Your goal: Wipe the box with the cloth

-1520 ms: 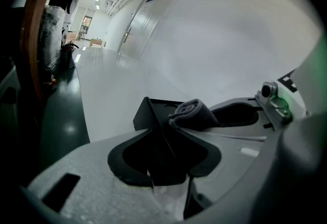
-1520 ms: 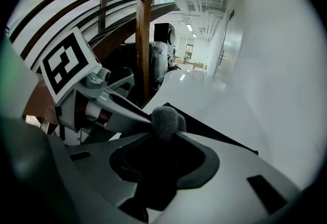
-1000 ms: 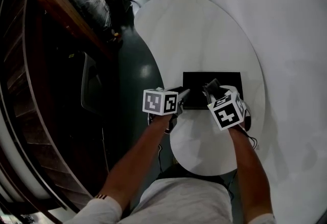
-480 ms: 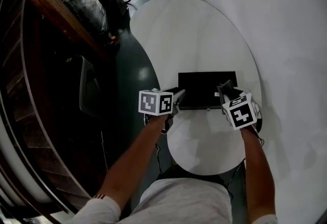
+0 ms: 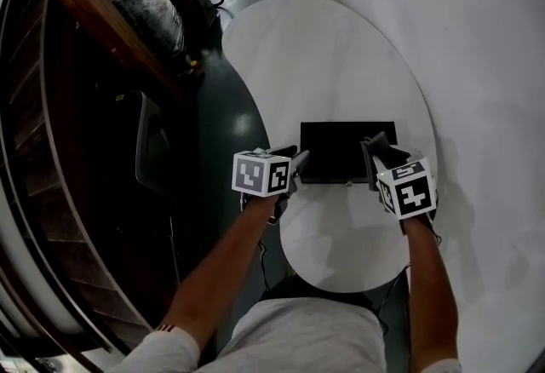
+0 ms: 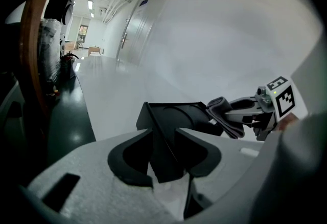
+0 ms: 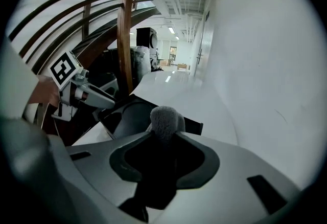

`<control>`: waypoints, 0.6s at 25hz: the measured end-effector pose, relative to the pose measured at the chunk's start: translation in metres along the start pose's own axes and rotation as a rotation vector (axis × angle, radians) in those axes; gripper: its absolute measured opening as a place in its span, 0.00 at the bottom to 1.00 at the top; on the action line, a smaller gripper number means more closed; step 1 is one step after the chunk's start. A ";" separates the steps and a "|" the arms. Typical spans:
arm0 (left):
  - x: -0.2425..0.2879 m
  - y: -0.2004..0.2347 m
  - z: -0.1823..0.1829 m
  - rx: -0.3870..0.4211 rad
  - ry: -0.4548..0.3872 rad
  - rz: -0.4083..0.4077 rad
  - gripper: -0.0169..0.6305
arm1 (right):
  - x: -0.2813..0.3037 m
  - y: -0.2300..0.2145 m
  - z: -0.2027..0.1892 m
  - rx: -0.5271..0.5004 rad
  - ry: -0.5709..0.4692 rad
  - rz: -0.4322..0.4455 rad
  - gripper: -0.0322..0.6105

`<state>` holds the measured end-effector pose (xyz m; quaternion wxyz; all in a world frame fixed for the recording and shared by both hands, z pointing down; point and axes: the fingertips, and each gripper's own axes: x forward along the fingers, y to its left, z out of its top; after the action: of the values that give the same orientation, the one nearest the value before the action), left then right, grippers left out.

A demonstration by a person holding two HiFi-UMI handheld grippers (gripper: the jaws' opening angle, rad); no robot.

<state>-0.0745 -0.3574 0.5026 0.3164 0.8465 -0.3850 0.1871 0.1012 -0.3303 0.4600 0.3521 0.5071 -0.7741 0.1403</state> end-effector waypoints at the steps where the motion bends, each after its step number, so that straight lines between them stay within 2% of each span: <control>1: -0.004 0.001 0.000 0.000 -0.007 0.005 0.25 | -0.002 0.001 0.004 0.009 -0.018 0.007 0.21; 7: -0.027 -0.013 0.018 0.027 -0.090 -0.017 0.25 | -0.022 0.014 0.035 0.039 -0.159 0.056 0.21; 15: -0.056 -0.054 0.066 0.125 -0.260 -0.085 0.21 | -0.057 0.031 0.082 0.045 -0.377 0.135 0.21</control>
<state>-0.0635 -0.3448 0.4021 0.2181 0.8973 -0.3741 0.0862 0.0544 -0.3248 0.3666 0.1794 0.4789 -0.8553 0.0834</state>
